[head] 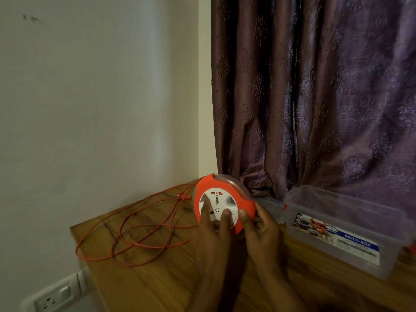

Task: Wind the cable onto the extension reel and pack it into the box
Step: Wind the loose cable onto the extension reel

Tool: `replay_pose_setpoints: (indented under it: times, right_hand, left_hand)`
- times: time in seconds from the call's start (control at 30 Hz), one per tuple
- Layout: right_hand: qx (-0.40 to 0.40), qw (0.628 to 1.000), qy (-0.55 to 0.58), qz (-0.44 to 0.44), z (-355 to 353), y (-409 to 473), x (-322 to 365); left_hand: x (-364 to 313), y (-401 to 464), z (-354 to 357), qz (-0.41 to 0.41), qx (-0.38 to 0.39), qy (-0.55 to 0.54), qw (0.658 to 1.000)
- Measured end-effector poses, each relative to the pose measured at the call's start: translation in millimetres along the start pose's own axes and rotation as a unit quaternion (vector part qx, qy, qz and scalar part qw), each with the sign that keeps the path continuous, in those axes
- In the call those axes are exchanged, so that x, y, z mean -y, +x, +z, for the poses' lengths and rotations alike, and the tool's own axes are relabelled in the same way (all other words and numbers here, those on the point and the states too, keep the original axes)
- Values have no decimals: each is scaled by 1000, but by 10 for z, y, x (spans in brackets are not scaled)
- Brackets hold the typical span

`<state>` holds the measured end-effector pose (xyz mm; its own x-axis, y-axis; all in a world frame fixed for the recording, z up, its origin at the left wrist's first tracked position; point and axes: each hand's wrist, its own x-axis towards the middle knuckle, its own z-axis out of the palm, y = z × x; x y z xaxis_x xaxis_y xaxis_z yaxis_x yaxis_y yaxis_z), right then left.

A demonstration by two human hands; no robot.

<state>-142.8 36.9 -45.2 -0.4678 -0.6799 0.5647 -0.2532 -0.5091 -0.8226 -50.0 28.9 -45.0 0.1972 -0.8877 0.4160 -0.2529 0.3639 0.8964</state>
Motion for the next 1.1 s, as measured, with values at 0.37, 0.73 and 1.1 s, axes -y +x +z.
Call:
replay_pose_setpoints:
  times: [0.37, 0.73, 1.1]
  right_hand:
    - [15, 1000, -16, 16, -20, -14, -26]
    - [4, 999, 13, 36, -33, 34, -43]
    - [-27, 999, 25, 9, -25, 60, -46]
  left_hand:
    - [-29, 34, 10, 93, 23, 137, 986]
    - [-61, -9, -25, 159, 3, 113, 981]
    - [-43, -47, 65, 25, 28, -12, 999]
